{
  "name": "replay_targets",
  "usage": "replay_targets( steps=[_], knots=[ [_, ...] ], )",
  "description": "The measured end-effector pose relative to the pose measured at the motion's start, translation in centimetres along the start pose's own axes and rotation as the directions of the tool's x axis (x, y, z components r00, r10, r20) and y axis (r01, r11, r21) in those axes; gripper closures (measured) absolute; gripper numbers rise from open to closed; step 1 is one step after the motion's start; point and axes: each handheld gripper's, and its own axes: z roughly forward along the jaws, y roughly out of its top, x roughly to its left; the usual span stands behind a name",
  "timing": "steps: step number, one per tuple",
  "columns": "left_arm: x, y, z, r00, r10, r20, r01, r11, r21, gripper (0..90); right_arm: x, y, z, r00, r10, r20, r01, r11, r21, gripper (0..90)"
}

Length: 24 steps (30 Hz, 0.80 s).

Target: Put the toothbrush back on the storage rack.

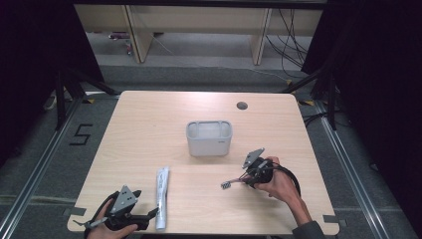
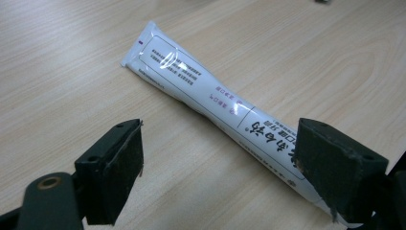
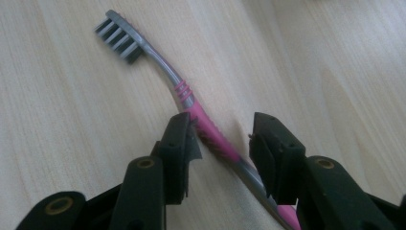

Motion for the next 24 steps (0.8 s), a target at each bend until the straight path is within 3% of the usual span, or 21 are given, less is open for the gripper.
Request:
replay_targets(
  steps=[1,4,13,14,23,24],
  knots=[
    [0.02,0.00,0.00,1.0000,0.002,-0.001,-0.002,1.0000,0.001,16.8,0.11,0.00,0.02,0.9999,0.013,0.001,-0.013,1.000,0.010,60.0],
    [0.03,0.00,0.00,1.0000,0.002,-0.001,-0.002,1.0000,0.002,16.7,0.13,0.06,0.21,0.9999,-0.009,-0.004,0.010,1.000,0.018,61.1],
    [0.05,0.01,-0.01,1.0000,0.002,0.001,-0.002,1.0000,0.000,16.8,0.22,0.08,0.13,0.9997,-0.015,-0.020,0.015,0.999,0.044,68.3],
    [0.14,0.03,-0.09,0.9999,0.017,-0.004,-0.017,0.9998,0.012,16.7,0.26,0.10,0.07,0.9996,-0.023,-0.016,0.023,0.998,0.059,70.8],
    [0.12,0.01,-0.08,0.9999,0.011,0.002,-0.011,0.9999,0.006,16.8,0.46,0.75,-0.03,0.9978,-0.050,-0.045,0.055,0.989,0.139,76.1],
    [0.06,0.00,-0.06,1.0000,0.008,-0.004,-0.008,1.0000,0.006,16.7,0.63,0.86,-0.12,0.9987,-0.022,-0.046,0.030,0.984,0.176,77.0]
  ],
)
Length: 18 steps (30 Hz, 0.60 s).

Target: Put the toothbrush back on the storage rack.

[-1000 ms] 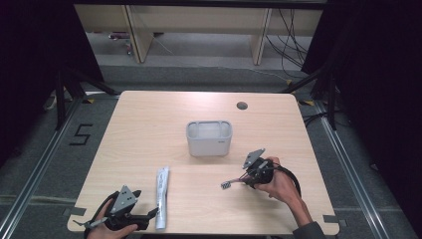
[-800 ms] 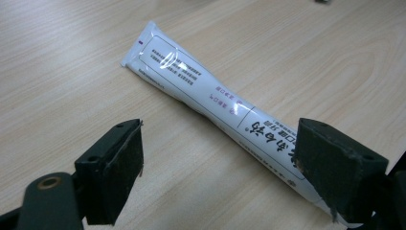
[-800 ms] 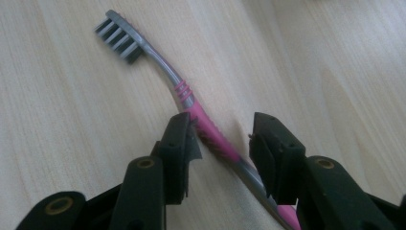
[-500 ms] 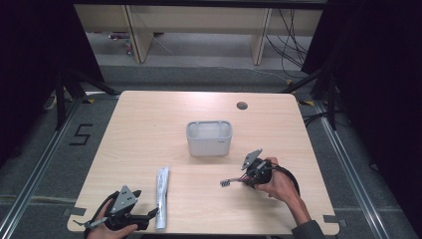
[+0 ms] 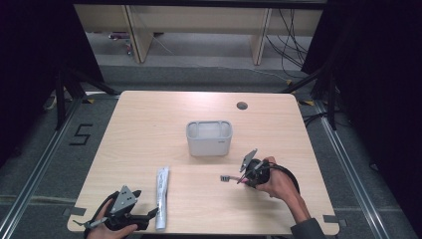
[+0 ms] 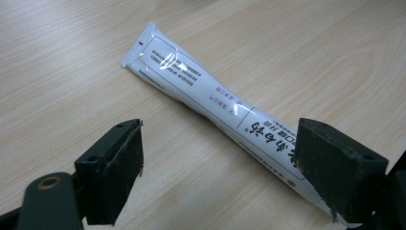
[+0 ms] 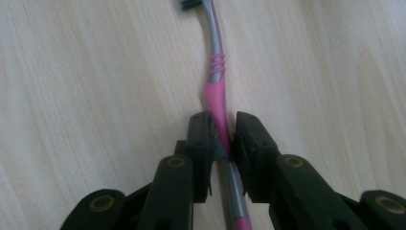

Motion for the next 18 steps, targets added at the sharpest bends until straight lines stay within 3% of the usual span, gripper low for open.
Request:
replay_targets(
  steps=[2,4,5,7,10,13,18],
  knots=[
    [-0.1,0.0,0.1,0.9999,-0.010,0.007,0.010,0.9999,-0.010,16.7,-0.1,0.2,0.0,0.9992,-0.038,-0.011,0.038,0.999,0.007,77.8],
    [0.0,0.0,0.0,1.0000,0.005,-0.003,-0.005,1.0000,0.004,16.8,0.0,0.3,-0.1,0.9999,-0.013,-0.010,0.013,0.999,0.029,78.6],
    [0.0,0.0,0.0,1.0000,0.005,-0.003,-0.005,1.0000,0.004,16.7,-0.1,0.3,0.0,0.9991,-0.039,-0.018,0.040,0.999,0.032,79.3],
    [-0.1,0.0,0.0,0.9999,-0.009,0.006,0.009,0.9999,-0.009,16.7,0.0,0.4,-0.1,0.9994,-0.030,-0.017,0.031,0.999,0.039,79.7],
    [0.0,0.0,0.0,1.0000,0.008,-0.003,-0.008,0.9999,0.006,16.7,0.0,0.7,-0.2,0.9991,-0.037,-0.020,0.038,0.998,0.050,80.9],
    [-0.1,0.0,0.1,1.0000,-0.007,0.007,0.007,0.9999,-0.009,16.8,0.1,1.0,-0.3,0.9996,-0.028,-0.004,0.029,0.994,0.105,81.5],
    [-0.1,0.0,0.0,1.0000,0.000,0.007,0.000,1.0000,-0.002,16.7,-0.1,1.4,-0.1,0.9985,-0.051,-0.020,0.053,0.990,0.129,81.6]
  ],
)
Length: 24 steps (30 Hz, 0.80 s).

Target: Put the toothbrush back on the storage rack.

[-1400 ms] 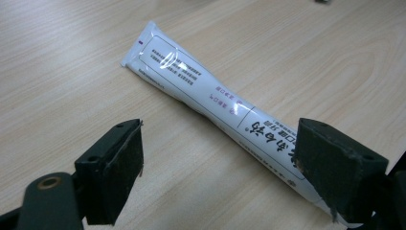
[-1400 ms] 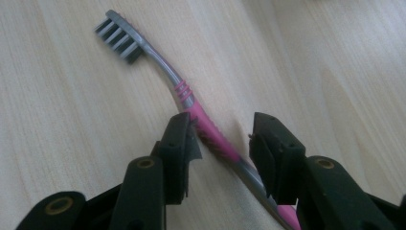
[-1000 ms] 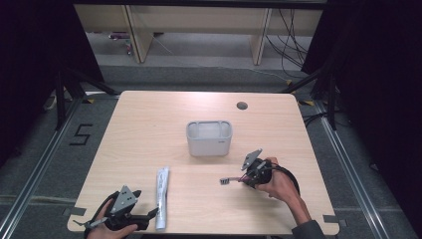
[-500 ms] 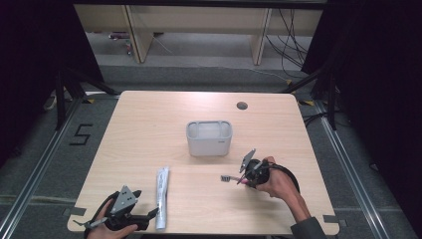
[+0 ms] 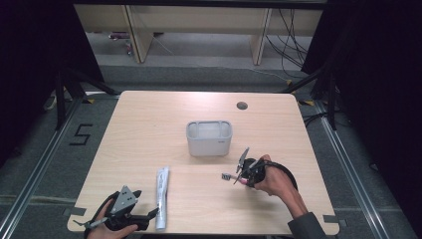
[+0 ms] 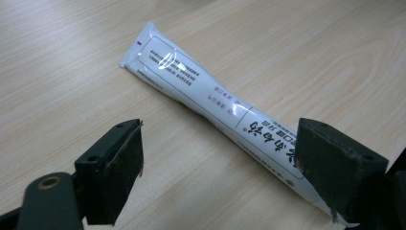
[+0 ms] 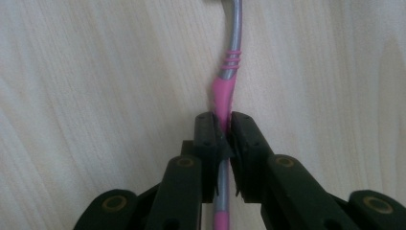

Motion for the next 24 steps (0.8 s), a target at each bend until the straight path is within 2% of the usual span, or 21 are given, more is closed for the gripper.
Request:
replay_targets(
  steps=[1,2,5,9,19,24],
  knots=[
    [0.00,0.01,0.02,1.0000,-0.002,0.000,0.002,1.0000,-0.001,16.7,0.24,0.12,-0.06,0.9996,0.029,0.007,-0.029,0.999,0.016,81.6],
    [0.00,0.01,0.01,1.0000,0.000,0.000,0.000,1.0000,0.000,16.7,0.09,0.21,0.01,1.0000,0.003,0.003,-0.003,1.000,0.017,81.6],
    [-0.01,0.00,0.00,1.0000,0.000,0.001,0.000,1.0000,-0.001,16.7,0.02,0.30,0.15,1.0000,-0.005,-0.001,0.005,1.000,0.023,81.6],
    [-0.02,0.00,0.00,1.0000,0.000,0.001,0.000,1.0000,-0.001,16.7,0.14,0.63,0.29,0.9999,0.005,-0.012,-0.005,0.998,0.058,81.7],
    [-0.01,0.01,0.00,1.0000,0.000,0.000,0.000,1.0000,-0.001,16.7,0.01,0.84,0.33,0.9997,-0.022,-0.013,0.023,0.997,0.075,82.5],
    [0.04,0.01,-0.01,1.0000,-0.001,-0.006,0.001,1.0000,0.001,16.8,0.15,0.74,-0.21,0.9999,0.004,-0.009,-0.003,0.998,0.064,83.1]
  ],
)
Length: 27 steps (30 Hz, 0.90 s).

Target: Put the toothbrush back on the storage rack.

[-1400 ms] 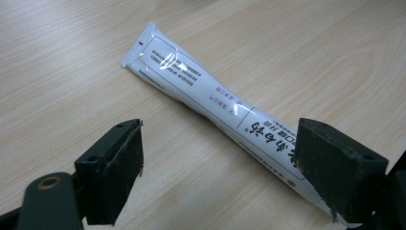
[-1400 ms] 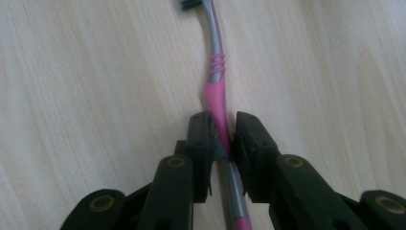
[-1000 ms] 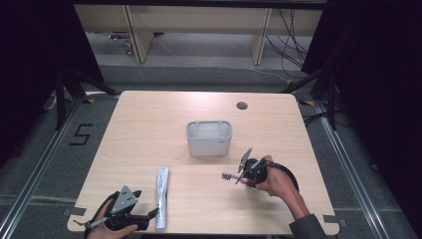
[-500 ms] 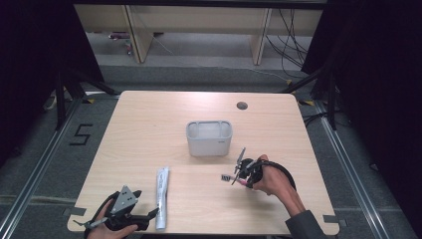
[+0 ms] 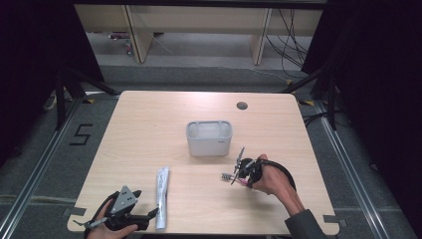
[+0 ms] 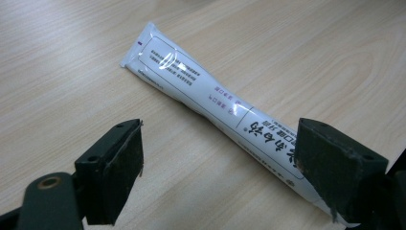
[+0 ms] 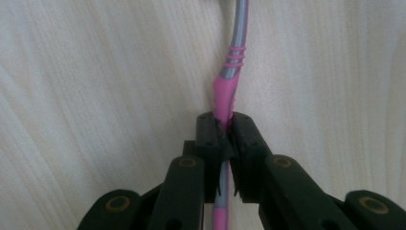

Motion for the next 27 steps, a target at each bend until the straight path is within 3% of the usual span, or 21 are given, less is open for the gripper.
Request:
replay_targets(
  steps=[7,10,17,20,21,22,25,27],
  knots=[
    [0.0,0.0,0.0,1.0000,0.001,-0.001,-0.001,1.0000,0.002,16.8,0.1,-0.4,-1.2,0.9998,0.014,0.011,-0.013,0.999,-0.052,83.3],
    [0.1,0.0,0.0,0.9999,0.009,-0.005,-0.009,0.9999,0.008,16.8,0.2,-0.9,-1.9,0.9979,0.064,-0.011,-0.065,0.993,-0.102,83.3],
    [0.0,0.0,0.0,1.0000,-0.003,-0.001,0.003,1.0000,-0.005,16.8,-0.1,-1.7,-3.2,0.9966,0.082,-0.010,-0.082,0.982,-0.169,83.3],
    [0.0,0.0,0.0,1.0000,-0.006,-0.003,0.006,1.0000,-0.006,16.8,-0.1,-2.1,-3.9,0.9954,0.094,0.014,-0.088,0.965,-0.245,83.3],
    [0.0,0.0,0.0,1.0000,-0.006,-0.003,0.006,1.0000,-0.006,16.8,-0.1,-2.1,-3.9,0.9954,0.094,0.014,-0.088,0.965,-0.245,83.3],
    [0.0,0.0,0.0,1.0000,-0.007,0.000,0.007,1.0000,-0.007,16.9,-0.2,-2.3,-4.2,0.9946,0.103,0.018,-0.093,0.953,-0.289,83.3],
    [0.1,0.0,0.0,1.0000,-0.002,0.000,0.002,1.0000,-0.003,16.9,-0.1,-2.4,-4.5,0.9928,0.117,0.027,-0.103,0.944,-0.313,83.3],
    [0.0,0.0,0.0,0.9999,-0.010,-0.003,0.010,0.9999,-0.007,16.9,0.0,-2.7,-4.9,0.9913,0.127,0.034,-0.107,0.927,-0.360,83.4]
  ],
)
